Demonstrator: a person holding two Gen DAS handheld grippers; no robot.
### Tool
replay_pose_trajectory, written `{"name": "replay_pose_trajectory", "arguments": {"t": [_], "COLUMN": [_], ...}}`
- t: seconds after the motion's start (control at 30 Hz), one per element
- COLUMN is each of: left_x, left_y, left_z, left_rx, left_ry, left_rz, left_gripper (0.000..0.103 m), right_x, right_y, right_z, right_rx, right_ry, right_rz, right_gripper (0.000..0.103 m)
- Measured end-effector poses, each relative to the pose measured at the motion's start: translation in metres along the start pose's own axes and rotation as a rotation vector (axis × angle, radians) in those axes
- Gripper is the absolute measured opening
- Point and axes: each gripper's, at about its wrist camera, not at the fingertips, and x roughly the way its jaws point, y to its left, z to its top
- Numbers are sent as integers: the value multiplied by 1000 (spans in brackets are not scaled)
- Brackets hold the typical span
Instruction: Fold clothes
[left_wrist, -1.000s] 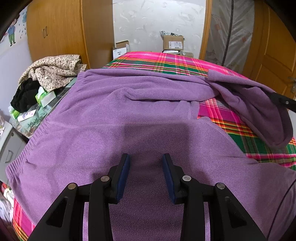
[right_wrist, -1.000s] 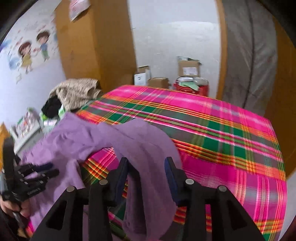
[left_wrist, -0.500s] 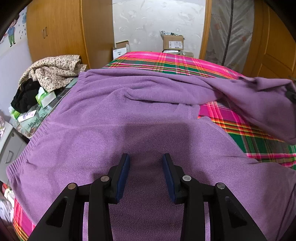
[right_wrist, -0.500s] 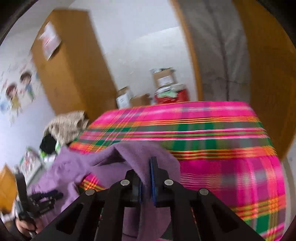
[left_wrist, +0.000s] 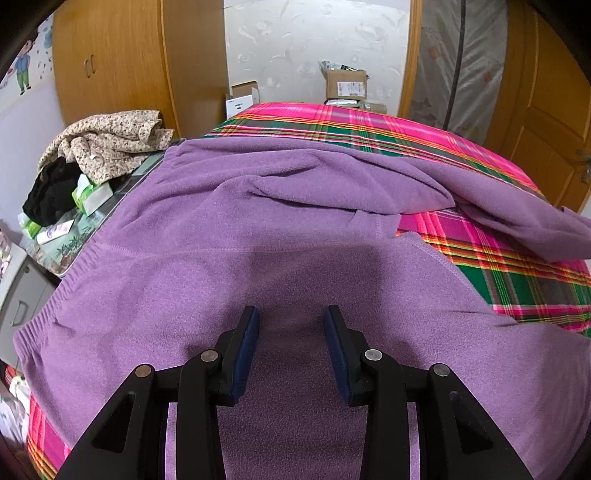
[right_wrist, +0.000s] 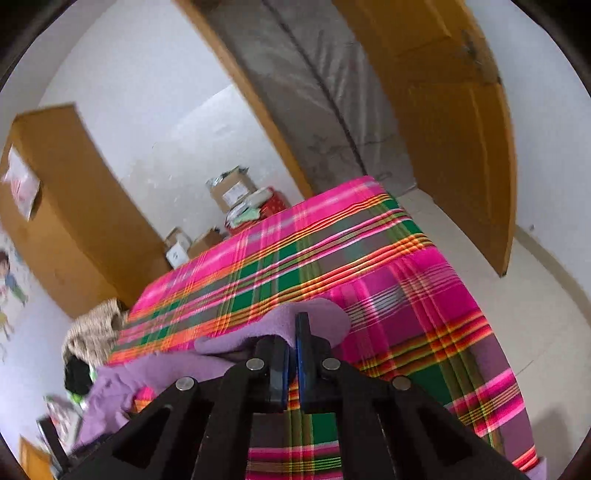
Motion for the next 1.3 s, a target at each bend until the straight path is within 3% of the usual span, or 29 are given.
{"name": "replay_pose_trajectory", "arguments": {"t": [0.1, 0.33, 0.57, 0.7, 0.93, 1.1, 1.2, 1.3], "left_x": [0, 0, 0, 1, 2, 2, 1, 1], "left_y": [-1, -2, -1, -1, -2, -2, -1, -1], "left_z": [0, 0, 1, 1, 2, 2, 2, 2], "left_rx": [2, 3, -4, -4, -2, -5, -6, -7], "left_ry": [0, 1, 1, 1, 1, 1, 1, 1], "left_rz": [3, 11, 6, 7, 9, 6, 4, 3], "left_gripper": [39, 40, 40, 40, 40, 40, 40, 40], "right_x": [-10, -34, 20, 54, 30, 1, -3, 25], "right_y": [-10, 15, 12, 4, 17, 19, 7, -12], "right_z": [4, 27, 69, 70, 39, 44, 50, 52], "right_rx": [88, 98, 75, 49, -90, -68, 18, 99], "right_ry": [-51, -173, -154, -18, -113, -229, -224, -34], "right_rz": [62, 164, 40, -57, -128, -125, -107, -97], "right_gripper": [3, 3, 4, 10, 21, 32, 44, 45]}}
